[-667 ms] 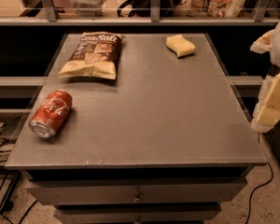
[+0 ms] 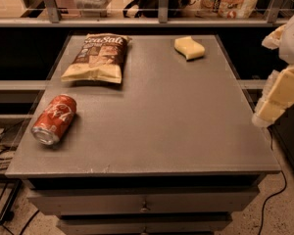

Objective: Move sponge near coke can

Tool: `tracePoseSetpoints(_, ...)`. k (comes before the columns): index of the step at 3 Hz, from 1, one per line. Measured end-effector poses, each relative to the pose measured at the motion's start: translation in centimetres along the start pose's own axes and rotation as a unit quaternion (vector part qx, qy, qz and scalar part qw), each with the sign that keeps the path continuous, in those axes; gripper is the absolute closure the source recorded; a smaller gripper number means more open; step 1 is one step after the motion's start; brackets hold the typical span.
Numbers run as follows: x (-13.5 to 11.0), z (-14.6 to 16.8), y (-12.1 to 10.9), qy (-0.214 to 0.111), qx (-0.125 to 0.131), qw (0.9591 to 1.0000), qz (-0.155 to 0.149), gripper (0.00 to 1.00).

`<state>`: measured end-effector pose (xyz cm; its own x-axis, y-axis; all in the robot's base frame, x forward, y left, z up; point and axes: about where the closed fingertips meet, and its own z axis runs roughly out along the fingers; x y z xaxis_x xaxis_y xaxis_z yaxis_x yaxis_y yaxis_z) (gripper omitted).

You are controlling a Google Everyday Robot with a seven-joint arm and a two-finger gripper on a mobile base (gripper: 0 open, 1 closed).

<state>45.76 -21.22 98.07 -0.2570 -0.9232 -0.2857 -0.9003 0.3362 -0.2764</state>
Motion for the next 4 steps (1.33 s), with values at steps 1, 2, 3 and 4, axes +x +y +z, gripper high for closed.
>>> tracePoseSetpoints(1, -2.1, 1.8, -2.6, -0.05, 0.014, 0.9982, 0.031, 0.0)
tracePoseSetpoints(2, -4.6, 4.5, -6.3, -0.096, 0.019, 0.9934, 0.059, 0.0)
tracePoseSetpoints(3, -6.8, 7.3, -10.5, -0.131, 0.022, 0.9878, 0.082, 0.0)
tracePoseSetpoints(4, -7.1, 7.9, -11.3, -0.136, 0.022, 0.9868, 0.085, 0.0)
